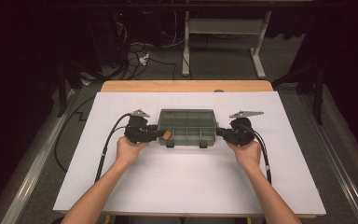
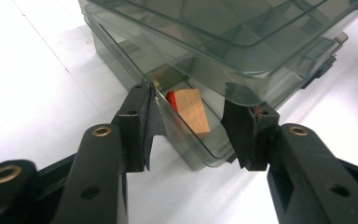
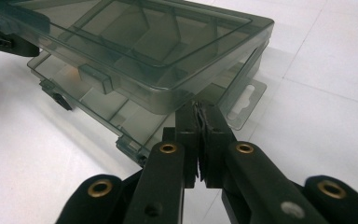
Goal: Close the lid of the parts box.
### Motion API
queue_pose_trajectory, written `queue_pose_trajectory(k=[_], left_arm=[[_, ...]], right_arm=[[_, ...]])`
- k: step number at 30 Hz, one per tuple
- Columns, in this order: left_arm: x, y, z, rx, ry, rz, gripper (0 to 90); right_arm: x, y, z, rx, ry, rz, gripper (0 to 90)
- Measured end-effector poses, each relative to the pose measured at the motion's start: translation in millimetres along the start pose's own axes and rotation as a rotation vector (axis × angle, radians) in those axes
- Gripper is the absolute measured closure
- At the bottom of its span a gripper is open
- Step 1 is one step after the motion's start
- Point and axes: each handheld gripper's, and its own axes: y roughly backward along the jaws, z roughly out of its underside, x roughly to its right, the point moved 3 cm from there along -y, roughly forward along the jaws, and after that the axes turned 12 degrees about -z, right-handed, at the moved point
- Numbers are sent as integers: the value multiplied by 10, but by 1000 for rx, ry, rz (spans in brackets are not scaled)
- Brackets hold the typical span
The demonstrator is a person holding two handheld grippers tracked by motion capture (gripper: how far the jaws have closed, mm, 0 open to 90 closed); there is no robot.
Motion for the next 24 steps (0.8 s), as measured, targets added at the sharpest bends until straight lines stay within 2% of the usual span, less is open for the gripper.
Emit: queue_pose_trajectory(k=[6, 16, 24], left_arm=[[39, 56, 42, 12, -16, 5, 549], [48, 84, 103, 17, -21, 4, 569], [33, 63, 168, 15, 3, 5, 569]], right_arm=[[2, -10, 49, -4, -5, -4, 876], [-3, -2, 115, -5, -8, -12, 876], [7, 9, 169, 3, -17, -24, 876]])
